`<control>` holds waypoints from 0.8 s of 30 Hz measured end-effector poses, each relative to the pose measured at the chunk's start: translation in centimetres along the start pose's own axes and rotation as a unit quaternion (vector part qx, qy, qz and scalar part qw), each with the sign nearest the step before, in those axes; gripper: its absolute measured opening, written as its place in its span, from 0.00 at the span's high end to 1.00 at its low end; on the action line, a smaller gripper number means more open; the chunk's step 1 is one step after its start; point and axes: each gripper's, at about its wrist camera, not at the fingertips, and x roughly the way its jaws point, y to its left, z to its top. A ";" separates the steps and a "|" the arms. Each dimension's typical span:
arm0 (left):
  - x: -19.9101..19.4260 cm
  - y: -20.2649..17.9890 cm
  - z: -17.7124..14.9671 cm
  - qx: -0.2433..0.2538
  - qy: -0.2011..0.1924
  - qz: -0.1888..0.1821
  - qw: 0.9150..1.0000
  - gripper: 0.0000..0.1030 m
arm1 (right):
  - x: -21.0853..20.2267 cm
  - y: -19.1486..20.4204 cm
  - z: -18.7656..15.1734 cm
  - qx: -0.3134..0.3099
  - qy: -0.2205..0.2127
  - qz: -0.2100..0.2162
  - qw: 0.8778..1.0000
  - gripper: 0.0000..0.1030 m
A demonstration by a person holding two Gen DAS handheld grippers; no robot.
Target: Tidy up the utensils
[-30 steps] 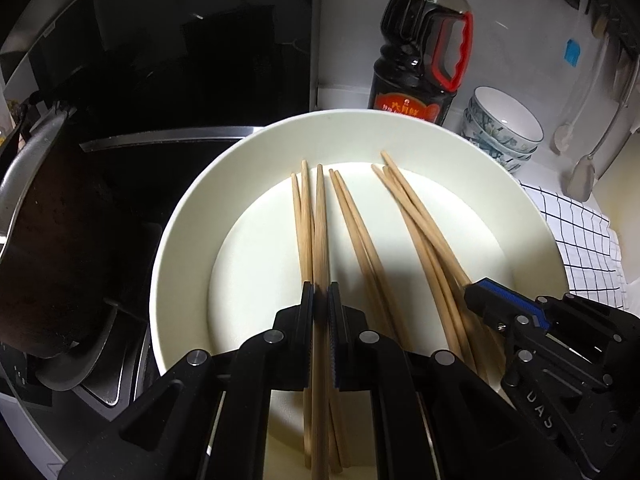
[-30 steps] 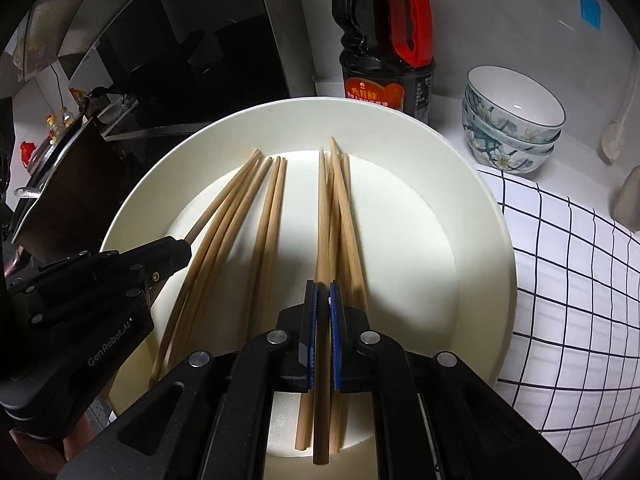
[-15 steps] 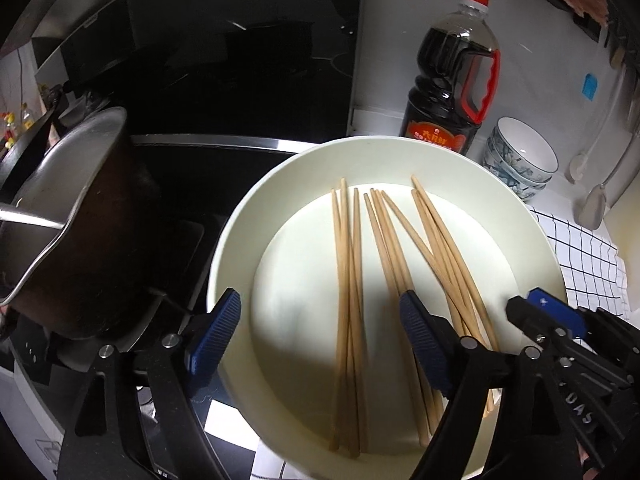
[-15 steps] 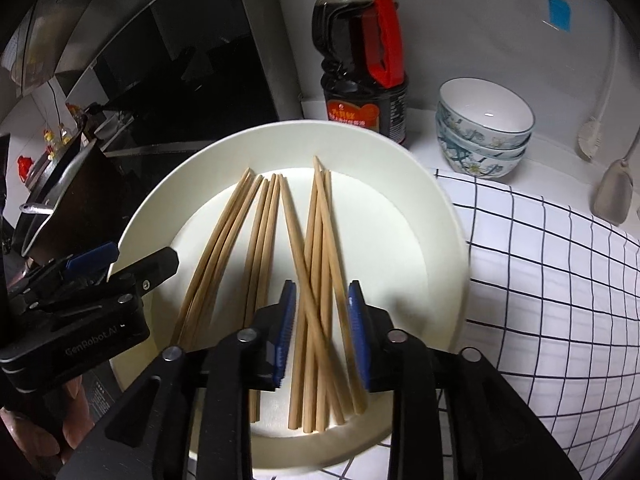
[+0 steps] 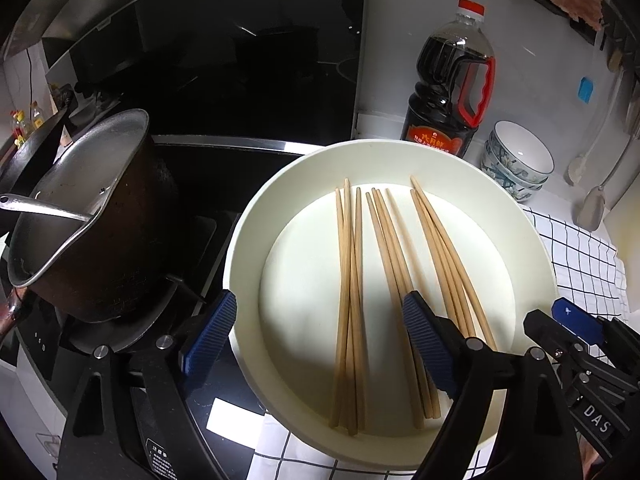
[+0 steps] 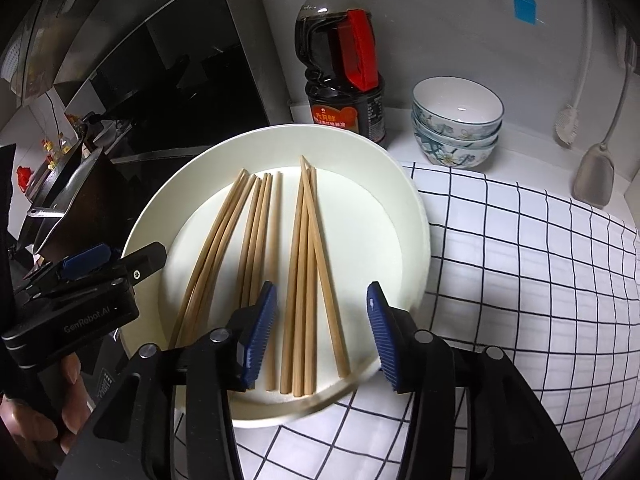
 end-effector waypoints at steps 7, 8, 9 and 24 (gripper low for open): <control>-0.2 -0.3 -0.5 0.003 0.005 0.003 1.000 0.18 | -0.6 -0.4 -0.6 0.004 0.000 -0.002 1.000 0.54; -0.2 -0.3 -0.5 0.003 0.005 0.004 1.000 0.18 | -0.8 -0.4 -0.6 0.003 0.000 -0.001 1.000 0.54; -0.3 -0.3 -0.6 0.004 0.005 0.004 1.000 0.17 | -0.8 -0.4 -0.7 0.002 0.000 -0.002 1.000 0.53; -1.5 -1.1 -0.8 0.005 -0.002 0.004 1.000 0.11 | -1.8 -0.9 -0.9 0.002 -0.006 0.004 1.000 0.50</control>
